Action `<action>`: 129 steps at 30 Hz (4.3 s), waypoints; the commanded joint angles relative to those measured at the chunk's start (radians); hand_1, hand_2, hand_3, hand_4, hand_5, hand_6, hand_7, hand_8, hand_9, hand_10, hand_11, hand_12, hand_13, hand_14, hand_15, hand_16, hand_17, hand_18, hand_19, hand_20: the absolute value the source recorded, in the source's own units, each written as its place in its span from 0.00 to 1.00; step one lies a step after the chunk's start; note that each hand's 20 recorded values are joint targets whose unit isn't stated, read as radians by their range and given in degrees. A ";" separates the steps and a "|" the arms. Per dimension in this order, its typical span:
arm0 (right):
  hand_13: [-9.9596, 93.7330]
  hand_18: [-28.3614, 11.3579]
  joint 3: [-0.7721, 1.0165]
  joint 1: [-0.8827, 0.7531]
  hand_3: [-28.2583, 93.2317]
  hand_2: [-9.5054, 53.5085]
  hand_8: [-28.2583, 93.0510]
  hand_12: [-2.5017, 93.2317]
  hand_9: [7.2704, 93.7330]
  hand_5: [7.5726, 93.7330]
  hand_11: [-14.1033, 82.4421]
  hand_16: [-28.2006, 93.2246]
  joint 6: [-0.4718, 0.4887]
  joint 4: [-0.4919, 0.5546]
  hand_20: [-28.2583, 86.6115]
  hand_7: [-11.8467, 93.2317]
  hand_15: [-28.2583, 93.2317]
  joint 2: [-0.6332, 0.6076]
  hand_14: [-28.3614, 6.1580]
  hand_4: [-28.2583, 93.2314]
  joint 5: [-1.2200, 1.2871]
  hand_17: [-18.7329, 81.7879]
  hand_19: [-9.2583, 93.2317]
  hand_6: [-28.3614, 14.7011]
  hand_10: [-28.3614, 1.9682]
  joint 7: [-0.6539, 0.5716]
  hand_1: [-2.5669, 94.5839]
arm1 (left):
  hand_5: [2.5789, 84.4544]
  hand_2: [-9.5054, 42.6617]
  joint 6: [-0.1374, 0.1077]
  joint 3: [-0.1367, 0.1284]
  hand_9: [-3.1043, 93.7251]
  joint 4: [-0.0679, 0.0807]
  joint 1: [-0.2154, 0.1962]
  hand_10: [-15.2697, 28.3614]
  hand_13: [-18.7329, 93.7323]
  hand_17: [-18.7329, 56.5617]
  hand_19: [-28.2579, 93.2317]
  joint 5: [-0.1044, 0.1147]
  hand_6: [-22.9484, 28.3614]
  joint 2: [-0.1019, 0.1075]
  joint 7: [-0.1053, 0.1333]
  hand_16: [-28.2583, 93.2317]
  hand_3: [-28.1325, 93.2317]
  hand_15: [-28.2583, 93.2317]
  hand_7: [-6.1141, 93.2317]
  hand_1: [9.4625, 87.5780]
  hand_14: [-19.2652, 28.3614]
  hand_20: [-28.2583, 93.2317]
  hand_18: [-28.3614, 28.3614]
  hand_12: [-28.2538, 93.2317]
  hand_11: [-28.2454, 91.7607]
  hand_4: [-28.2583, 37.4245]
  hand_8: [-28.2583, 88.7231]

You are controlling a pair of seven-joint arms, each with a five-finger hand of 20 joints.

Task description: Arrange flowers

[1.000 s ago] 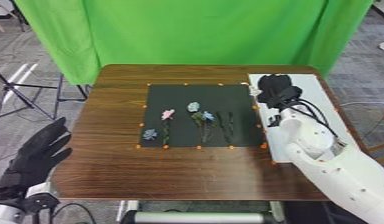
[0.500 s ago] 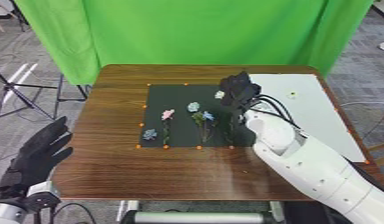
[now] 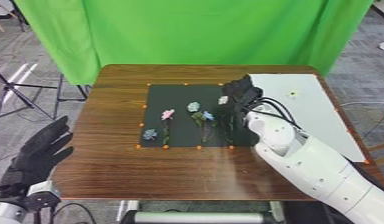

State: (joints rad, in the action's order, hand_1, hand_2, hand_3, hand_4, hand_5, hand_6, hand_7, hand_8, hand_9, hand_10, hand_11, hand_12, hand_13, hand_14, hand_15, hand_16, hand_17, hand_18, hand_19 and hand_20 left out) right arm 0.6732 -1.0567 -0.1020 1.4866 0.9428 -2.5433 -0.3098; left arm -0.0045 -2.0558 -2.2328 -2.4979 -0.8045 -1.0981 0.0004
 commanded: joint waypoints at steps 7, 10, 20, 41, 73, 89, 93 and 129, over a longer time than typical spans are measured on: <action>0.69 0.27 0.008 -0.012 0.90 0.00 0.17 0.34 0.65 0.55 0.49 0.45 0.047 0.011 0.69 0.53 0.71 0.003 0.73 0.00 -0.018 0.38 0.81 0.75 0.70 0.007 0.41 | 0.23 0.16 0.009 -0.007 0.20 0.004 -0.008 0.54 0.26 0.08 0.51 0.003 0.46 -0.002 -0.017 0.30 0.80 0.34 0.24 0.20 0.63 0.32 0.79 0.40 0.32 0.02 0.16; 0.67 0.27 0.013 -0.014 0.92 0.00 0.09 0.30 0.63 0.55 0.52 0.43 0.049 0.019 0.69 0.51 0.72 0.003 0.72 0.00 -0.016 0.37 0.80 0.75 0.68 0.006 0.38 | 0.23 0.16 0.010 -0.005 0.20 0.006 -0.004 0.54 0.26 0.08 0.51 0.004 0.46 -0.001 -0.020 0.30 0.80 0.34 0.24 0.20 0.63 0.32 0.79 0.40 0.32 0.02 0.16; 0.62 0.24 0.046 -0.025 0.92 0.00 0.06 0.29 0.57 0.49 0.52 0.43 0.073 0.041 0.70 0.49 0.74 0.001 0.68 0.00 -0.001 0.34 0.80 0.72 0.65 0.019 0.30 | 0.23 0.16 0.017 -0.008 0.20 0.004 -0.001 0.54 0.26 0.08 0.51 -0.003 0.46 -0.013 -0.024 0.30 0.80 0.34 0.24 0.20 0.63 0.32 0.79 0.40 0.32 0.02 0.16; 0.26 0.22 0.231 -0.056 0.96 0.01 0.16 0.30 0.18 0.19 0.23 0.49 0.110 -0.063 0.44 0.30 0.28 -0.094 0.39 0.00 0.154 0.18 0.57 0.49 0.42 -0.302 0.28 | 0.23 0.16 0.014 -0.011 0.20 -0.002 -0.015 0.54 0.26 0.08 0.51 -0.005 0.46 -0.035 0.002 0.30 0.80 0.34 0.24 0.20 0.63 0.32 0.79 0.40 0.32 0.02 0.16; 0.93 0.37 0.283 -0.190 0.91 0.00 0.20 0.54 0.88 0.70 0.36 0.57 -0.122 -0.050 0.59 0.64 0.54 -0.148 0.91 0.00 0.243 0.51 0.79 0.72 0.82 -0.042 0.56 | 0.23 0.17 0.004 -0.005 0.20 -0.001 -0.018 0.54 0.26 0.08 0.51 0.003 0.46 -0.024 0.002 0.30 0.80 0.34 0.24 0.20 0.63 0.32 0.80 0.40 0.32 0.02 0.16; 0.94 0.37 0.385 -0.367 0.93 0.00 0.20 0.56 0.90 0.72 0.36 0.58 -0.186 0.186 0.61 0.62 0.54 -0.161 0.91 0.00 0.281 0.52 0.78 0.70 0.82 0.041 0.56 | 0.23 0.17 0.008 -0.010 0.20 -0.001 -0.019 0.54 0.26 0.08 0.51 0.004 0.46 -0.022 0.000 0.30 0.80 0.34 0.24 0.20 0.63 0.32 0.80 0.40 0.32 0.02 0.16; 0.94 0.37 0.350 -0.388 0.93 0.00 0.20 0.56 0.90 0.72 0.35 0.59 -0.186 0.224 0.61 0.63 0.54 -0.154 0.91 0.00 0.237 0.52 0.78 0.70 0.82 0.080 0.56 | 0.23 0.17 0.013 -0.012 0.20 0.002 -0.013 0.54 0.26 0.08 0.51 0.004 0.46 -0.017 -0.001 0.30 0.80 0.34 0.24 0.20 0.63 0.32 0.80 0.40 0.32 0.02 0.16; 0.84 0.30 0.405 -0.487 0.94 0.00 0.09 0.28 0.73 0.57 0.46 0.47 -0.035 0.305 0.65 0.47 0.60 -0.123 0.80 0.00 0.185 0.42 0.76 0.73 0.67 0.149 0.36 | 0.23 0.17 0.010 -0.013 0.20 0.001 -0.014 0.54 0.26 0.08 0.51 0.004 0.46 -0.017 0.000 0.30 0.80 0.34 0.24 0.20 0.63 0.32 0.80 0.40 0.32 0.02 0.16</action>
State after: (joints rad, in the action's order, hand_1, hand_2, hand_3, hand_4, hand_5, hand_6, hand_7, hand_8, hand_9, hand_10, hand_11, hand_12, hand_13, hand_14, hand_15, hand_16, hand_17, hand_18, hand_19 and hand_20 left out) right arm 1.0473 -1.5211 -0.1300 1.7727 0.8311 -2.3695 -0.1717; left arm 0.0012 -2.0618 -2.2303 -2.5039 -0.8041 -1.1108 0.0040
